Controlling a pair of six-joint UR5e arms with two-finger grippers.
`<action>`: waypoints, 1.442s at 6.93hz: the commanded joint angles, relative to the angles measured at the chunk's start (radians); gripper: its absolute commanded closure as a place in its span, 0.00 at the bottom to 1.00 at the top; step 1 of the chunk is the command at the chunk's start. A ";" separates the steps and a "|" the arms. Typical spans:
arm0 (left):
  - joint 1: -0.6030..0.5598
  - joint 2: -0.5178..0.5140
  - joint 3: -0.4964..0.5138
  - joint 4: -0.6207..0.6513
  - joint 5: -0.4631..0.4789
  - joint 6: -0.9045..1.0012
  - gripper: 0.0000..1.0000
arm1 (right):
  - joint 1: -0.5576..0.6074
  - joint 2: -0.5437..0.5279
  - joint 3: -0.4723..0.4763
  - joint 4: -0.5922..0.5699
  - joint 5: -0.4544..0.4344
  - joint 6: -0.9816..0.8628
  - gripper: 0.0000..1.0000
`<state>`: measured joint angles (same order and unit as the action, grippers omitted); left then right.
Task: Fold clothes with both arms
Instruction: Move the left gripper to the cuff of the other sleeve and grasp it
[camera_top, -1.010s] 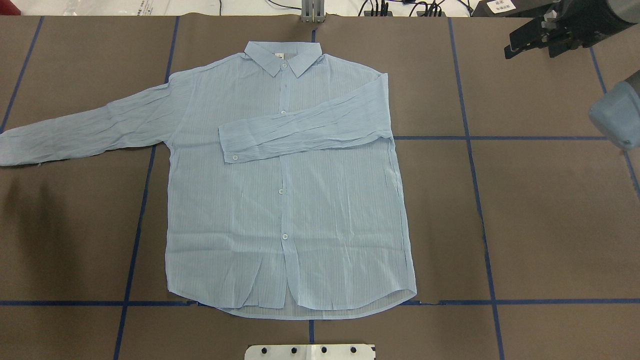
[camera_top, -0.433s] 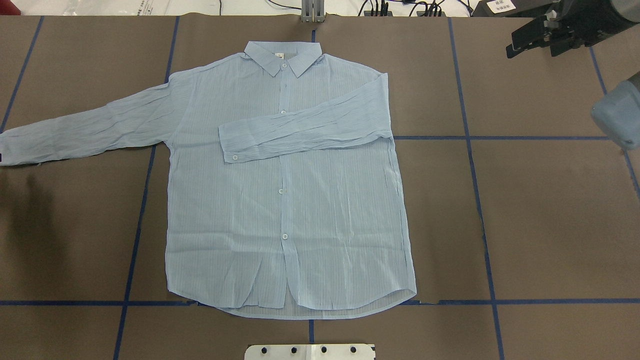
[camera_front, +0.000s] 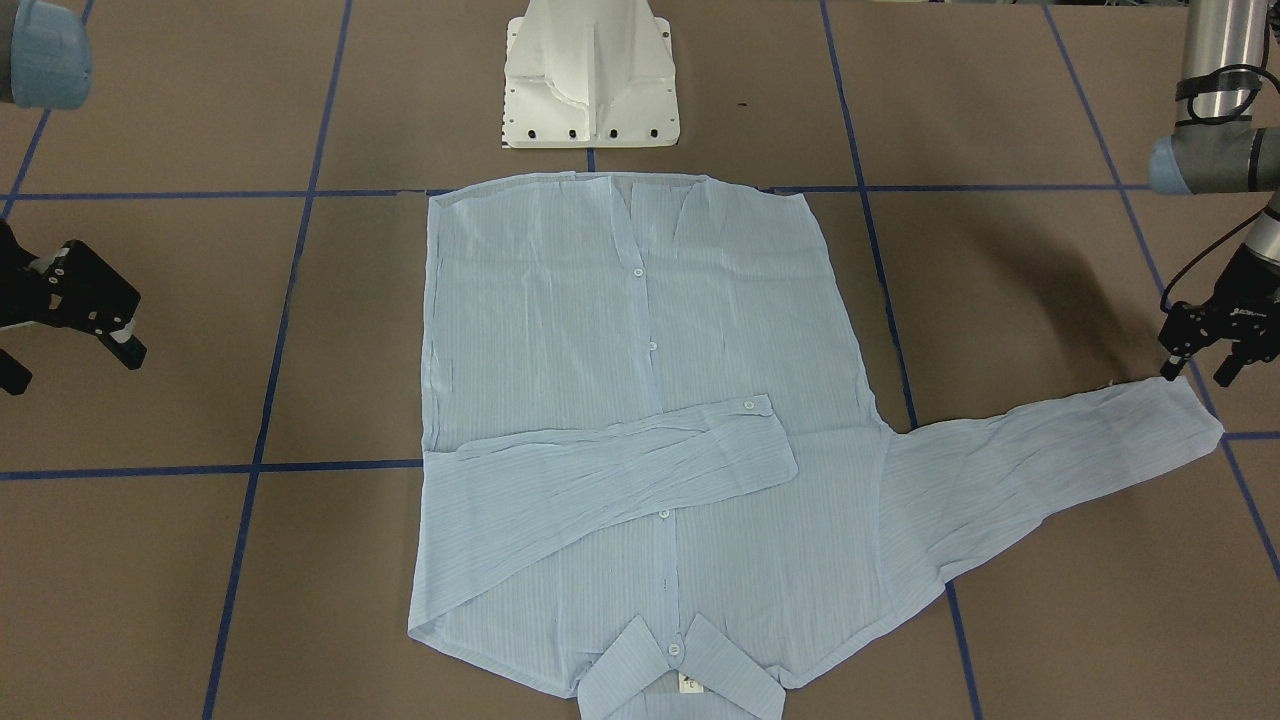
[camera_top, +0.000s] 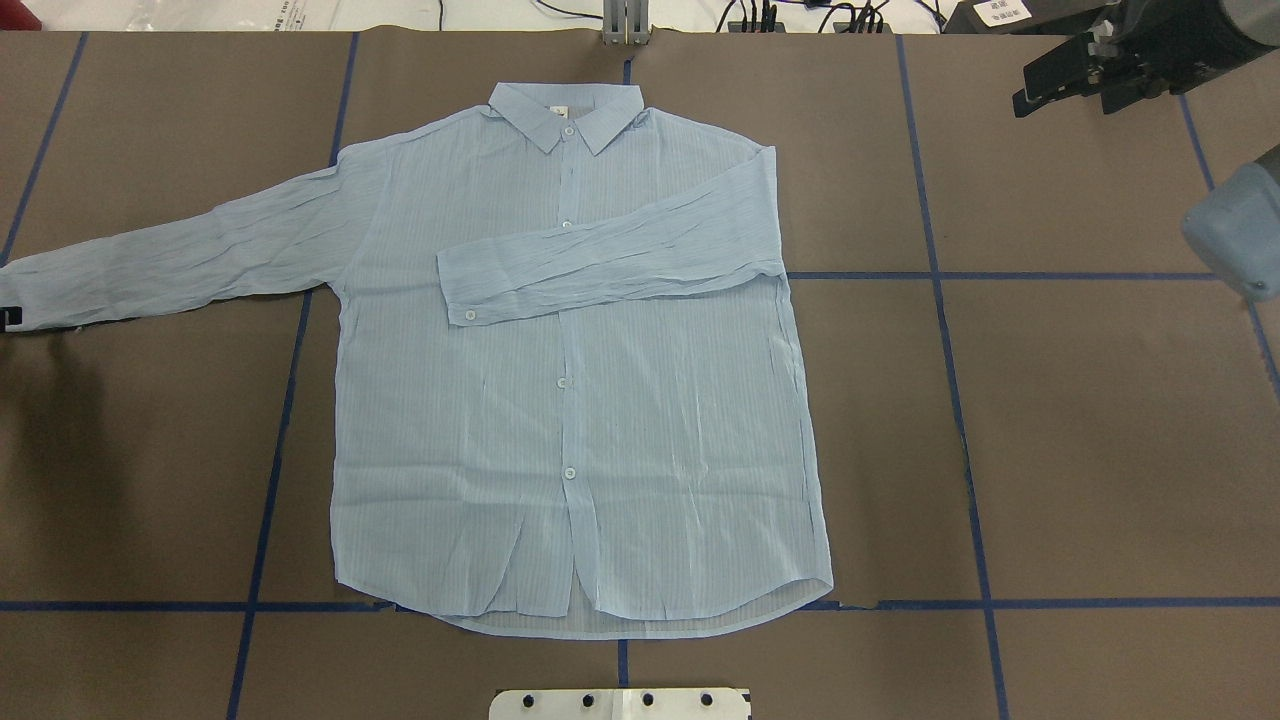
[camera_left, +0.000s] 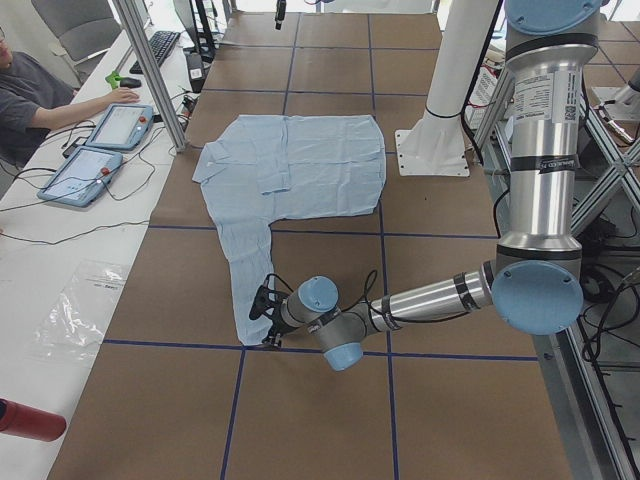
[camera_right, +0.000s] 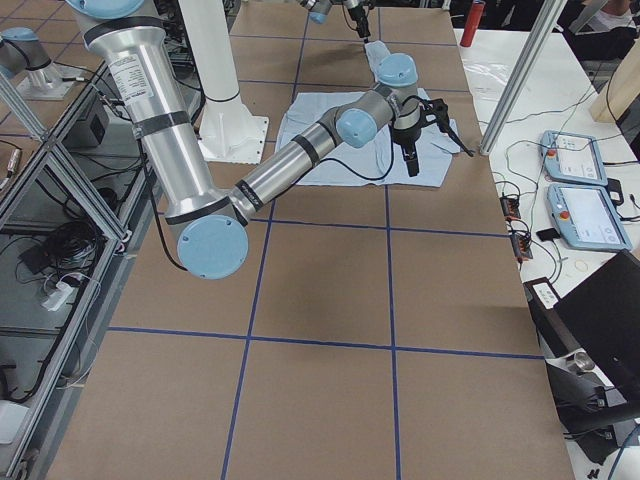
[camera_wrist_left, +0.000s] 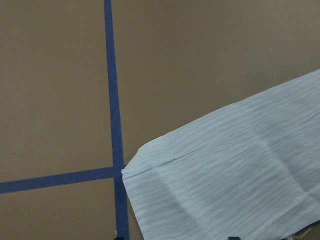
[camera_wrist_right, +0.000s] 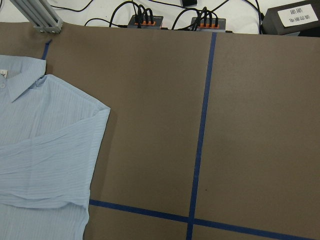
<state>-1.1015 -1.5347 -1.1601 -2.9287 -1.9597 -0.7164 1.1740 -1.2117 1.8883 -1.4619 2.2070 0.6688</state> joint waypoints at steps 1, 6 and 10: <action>0.018 -0.005 0.013 0.000 0.004 0.000 0.26 | 0.001 -0.002 0.000 0.000 -0.003 0.000 0.00; 0.048 -0.004 0.017 -0.001 0.004 0.000 0.32 | 0.001 -0.003 0.003 0.000 -0.004 0.000 0.00; 0.048 -0.002 0.039 -0.033 0.002 0.009 1.00 | 0.001 -0.006 0.018 0.000 -0.004 0.002 0.00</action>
<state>-1.0542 -1.5379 -1.1200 -2.9609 -1.9556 -0.7138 1.1746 -1.2176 1.9019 -1.4619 2.2028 0.6701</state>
